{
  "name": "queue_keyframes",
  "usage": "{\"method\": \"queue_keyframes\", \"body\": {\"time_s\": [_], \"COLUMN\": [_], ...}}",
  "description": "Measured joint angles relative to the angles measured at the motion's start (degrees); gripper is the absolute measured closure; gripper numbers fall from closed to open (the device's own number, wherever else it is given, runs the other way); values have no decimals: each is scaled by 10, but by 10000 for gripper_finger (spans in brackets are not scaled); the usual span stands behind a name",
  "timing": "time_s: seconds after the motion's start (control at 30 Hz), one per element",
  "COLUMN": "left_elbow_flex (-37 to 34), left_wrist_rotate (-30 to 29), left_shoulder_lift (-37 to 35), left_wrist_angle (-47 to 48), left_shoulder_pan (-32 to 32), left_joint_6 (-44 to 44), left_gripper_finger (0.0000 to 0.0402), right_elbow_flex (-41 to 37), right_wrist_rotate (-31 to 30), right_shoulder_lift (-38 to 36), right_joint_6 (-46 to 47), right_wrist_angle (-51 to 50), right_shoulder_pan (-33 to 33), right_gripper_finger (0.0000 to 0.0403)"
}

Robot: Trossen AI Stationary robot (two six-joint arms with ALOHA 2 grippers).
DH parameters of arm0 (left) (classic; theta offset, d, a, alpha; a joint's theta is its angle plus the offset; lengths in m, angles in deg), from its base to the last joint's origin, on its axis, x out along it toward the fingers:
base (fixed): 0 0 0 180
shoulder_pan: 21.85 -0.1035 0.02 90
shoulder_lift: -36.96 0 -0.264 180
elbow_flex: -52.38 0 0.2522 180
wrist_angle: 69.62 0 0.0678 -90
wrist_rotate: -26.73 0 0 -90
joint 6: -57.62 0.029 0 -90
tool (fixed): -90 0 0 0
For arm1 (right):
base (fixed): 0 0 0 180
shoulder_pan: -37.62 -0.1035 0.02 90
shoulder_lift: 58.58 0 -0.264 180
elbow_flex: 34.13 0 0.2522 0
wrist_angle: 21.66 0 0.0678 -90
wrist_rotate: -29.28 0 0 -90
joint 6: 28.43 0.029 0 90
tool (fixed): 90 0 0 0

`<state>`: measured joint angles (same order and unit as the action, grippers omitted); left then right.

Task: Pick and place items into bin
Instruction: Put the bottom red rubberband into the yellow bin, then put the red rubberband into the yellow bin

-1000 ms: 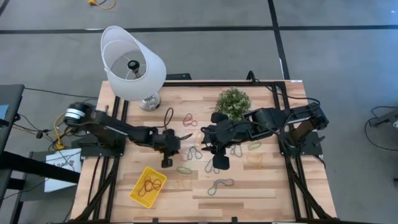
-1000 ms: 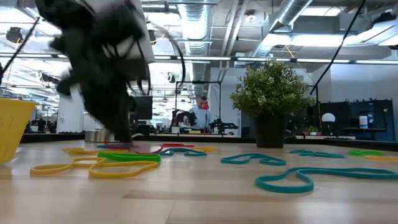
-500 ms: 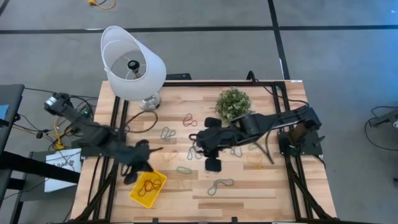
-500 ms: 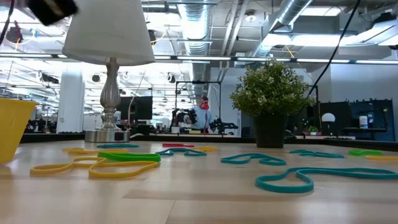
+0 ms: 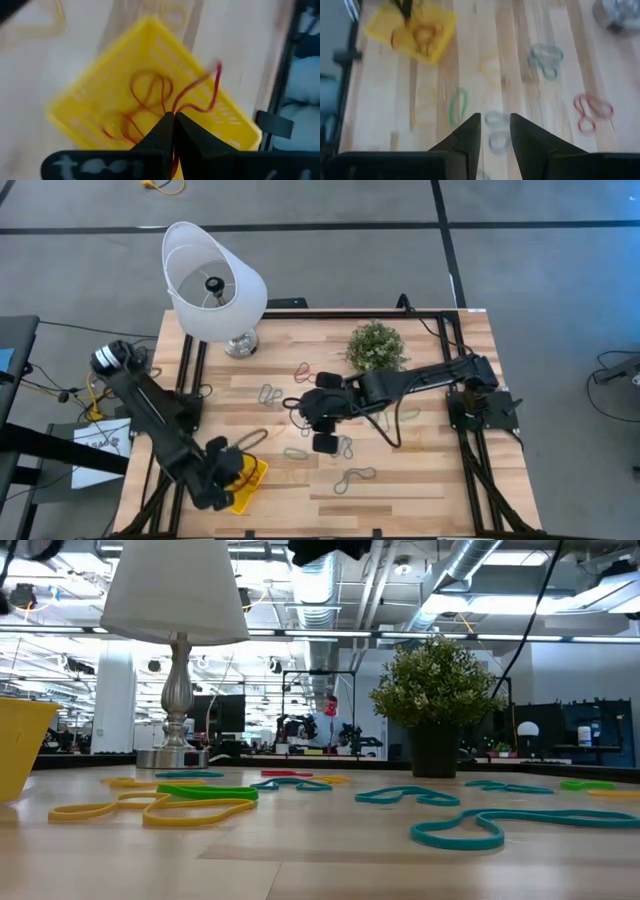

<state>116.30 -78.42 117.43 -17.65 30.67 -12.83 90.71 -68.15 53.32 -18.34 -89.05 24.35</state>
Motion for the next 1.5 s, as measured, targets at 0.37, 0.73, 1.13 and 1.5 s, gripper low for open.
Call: {"method": "queue_keyframes", "body": {"time_s": [0.37,0.73,1.13,1.5], "left_elbow_flex": [0,6,205,221], "left_wrist_rotate": [96,135,-80,-365], "left_shoulder_lift": [107,79,-39,-123], "left_wrist_angle": [-15,-6,283,507], "left_shoulder_pan": [0,-12,31,137], "left_joint_6": [-62,-41,78,-63], "left_gripper_finger": [371,314,313,313], "right_elbow_flex": [0,0,-30,-254], "right_wrist_rotate": [0,-2,50,29], "right_shoulder_lift": [37,38,36,38], "right_joint_6": [19,-10,-89,-57], "right_wrist_angle": [1,-5,100,438], "right_shoulder_pan": [3,21,118,187], "right_gripper_finger": [305,305,305,305]}}
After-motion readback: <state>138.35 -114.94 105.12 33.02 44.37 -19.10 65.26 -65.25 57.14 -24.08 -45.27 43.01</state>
